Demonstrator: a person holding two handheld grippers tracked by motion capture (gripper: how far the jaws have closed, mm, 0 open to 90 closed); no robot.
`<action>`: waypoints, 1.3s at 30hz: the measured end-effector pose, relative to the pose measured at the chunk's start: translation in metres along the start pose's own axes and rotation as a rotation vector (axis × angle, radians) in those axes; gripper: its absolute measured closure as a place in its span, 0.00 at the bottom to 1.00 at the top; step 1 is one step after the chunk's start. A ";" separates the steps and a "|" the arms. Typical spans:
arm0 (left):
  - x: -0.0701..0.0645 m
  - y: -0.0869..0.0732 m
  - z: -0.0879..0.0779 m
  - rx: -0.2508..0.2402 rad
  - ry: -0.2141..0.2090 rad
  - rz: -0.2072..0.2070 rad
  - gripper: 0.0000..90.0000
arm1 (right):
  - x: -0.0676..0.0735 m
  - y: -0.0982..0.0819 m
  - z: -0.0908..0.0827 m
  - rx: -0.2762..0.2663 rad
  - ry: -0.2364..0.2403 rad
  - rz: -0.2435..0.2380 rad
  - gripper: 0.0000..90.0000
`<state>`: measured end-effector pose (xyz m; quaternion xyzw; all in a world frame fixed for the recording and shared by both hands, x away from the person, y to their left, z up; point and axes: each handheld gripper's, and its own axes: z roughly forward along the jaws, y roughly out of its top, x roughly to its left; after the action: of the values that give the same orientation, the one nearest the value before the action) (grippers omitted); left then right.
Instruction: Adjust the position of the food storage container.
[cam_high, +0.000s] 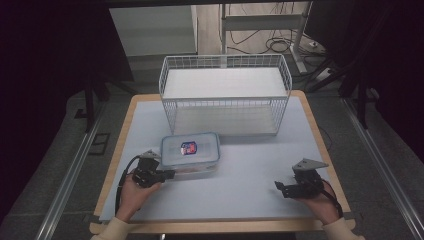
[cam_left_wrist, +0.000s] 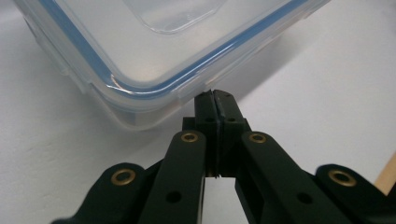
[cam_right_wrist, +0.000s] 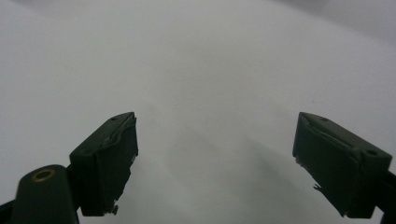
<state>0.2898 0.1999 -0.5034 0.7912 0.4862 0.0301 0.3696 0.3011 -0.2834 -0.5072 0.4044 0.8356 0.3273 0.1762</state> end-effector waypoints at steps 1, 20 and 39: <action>-0.001 -0.001 -0.003 -0.005 -0.007 0.001 1.00 | 0.000 0.000 0.000 0.000 0.000 0.000 0.15; 0.051 0.007 -0.056 -0.154 0.099 -0.125 1.00 | -0.001 0.000 0.000 -0.002 -0.002 0.004 0.15; 0.084 0.048 -0.007 -0.086 0.061 -0.179 1.00 | -0.003 -0.001 0.001 0.009 -0.007 0.010 0.15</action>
<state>0.3674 0.2582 -0.4949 0.7269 0.5641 0.0417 0.3894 0.3029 -0.2860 -0.5080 0.4104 0.8345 0.3230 0.1758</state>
